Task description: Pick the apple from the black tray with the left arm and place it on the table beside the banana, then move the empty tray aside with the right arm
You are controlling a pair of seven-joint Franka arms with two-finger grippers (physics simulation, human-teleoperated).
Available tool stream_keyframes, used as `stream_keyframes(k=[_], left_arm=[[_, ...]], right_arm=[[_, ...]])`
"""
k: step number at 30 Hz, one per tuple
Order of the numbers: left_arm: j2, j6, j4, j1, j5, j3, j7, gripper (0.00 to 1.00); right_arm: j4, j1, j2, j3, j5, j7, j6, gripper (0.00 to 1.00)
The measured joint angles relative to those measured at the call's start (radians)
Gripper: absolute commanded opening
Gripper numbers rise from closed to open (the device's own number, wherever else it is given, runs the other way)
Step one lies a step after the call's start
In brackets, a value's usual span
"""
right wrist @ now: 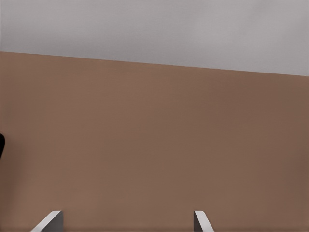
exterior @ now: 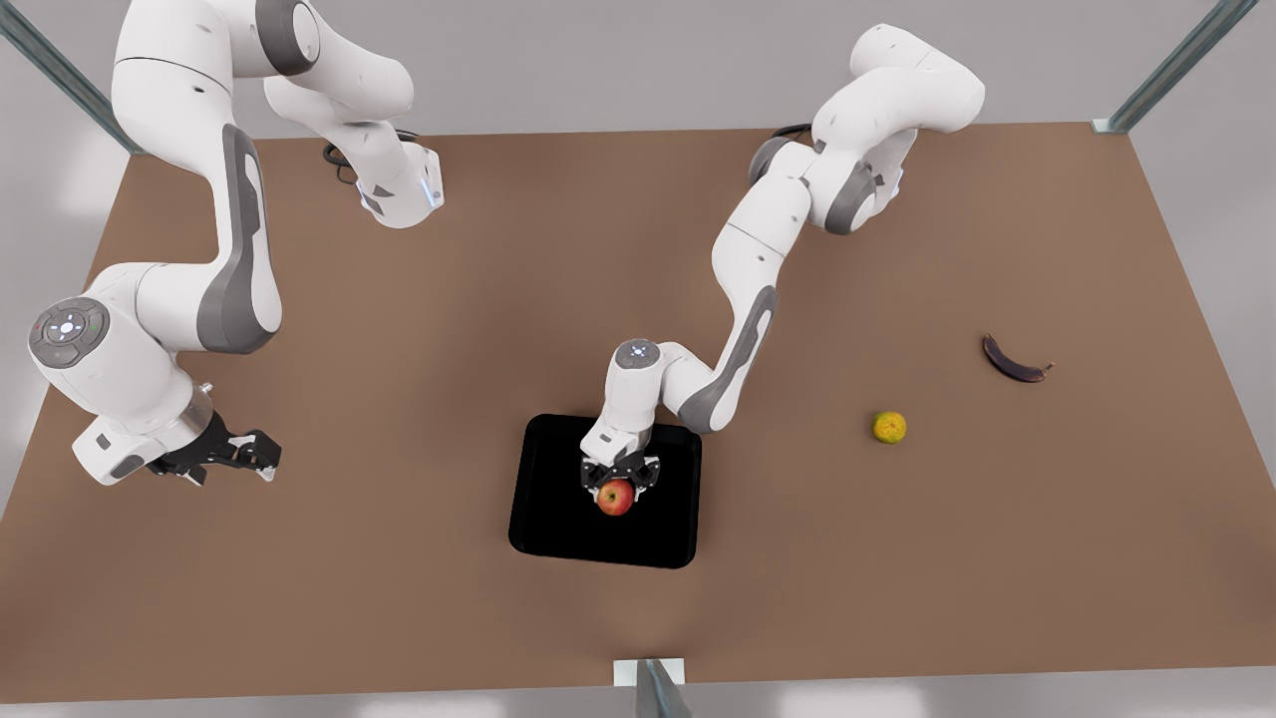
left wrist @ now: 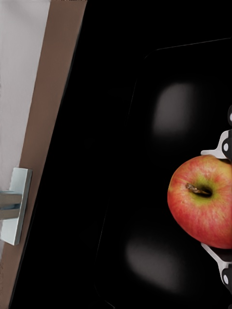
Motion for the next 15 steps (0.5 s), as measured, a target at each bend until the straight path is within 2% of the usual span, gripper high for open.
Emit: stream_keyframes(k=[1,7,10,13,15], left_arm=[[-0.001,0.001,0.000,0.000,0.000,0.000,-0.003,0.71],[-0.016,0.004,-0.003,0.002,0.002,-0.001,-0.018,0.73],[-0.070,-0.002,-0.031,-0.001,-0.003,-0.008,-0.023,0.74],[-0.168,-0.055,-0.084,0.005,-0.053,-0.044,-0.007,0.73],[-0.332,-0.105,-0.258,0.014,-0.112,-0.053,0.019,0.73]], right_arm=[[0.000,0.000,0.000,0.000,0.000,0.000,0.000,1.00],[0.000,0.000,0.000,0.000,0.000,0.000,0.000,1.00],[0.000,0.000,0.000,0.000,0.000,0.000,0.000,1.00],[0.047,0.018,0.002,0.002,-0.002,0.003,-0.022,1.00],[0.123,0.104,0.003,0.002,-0.027,0.025,-0.082,1.00]])
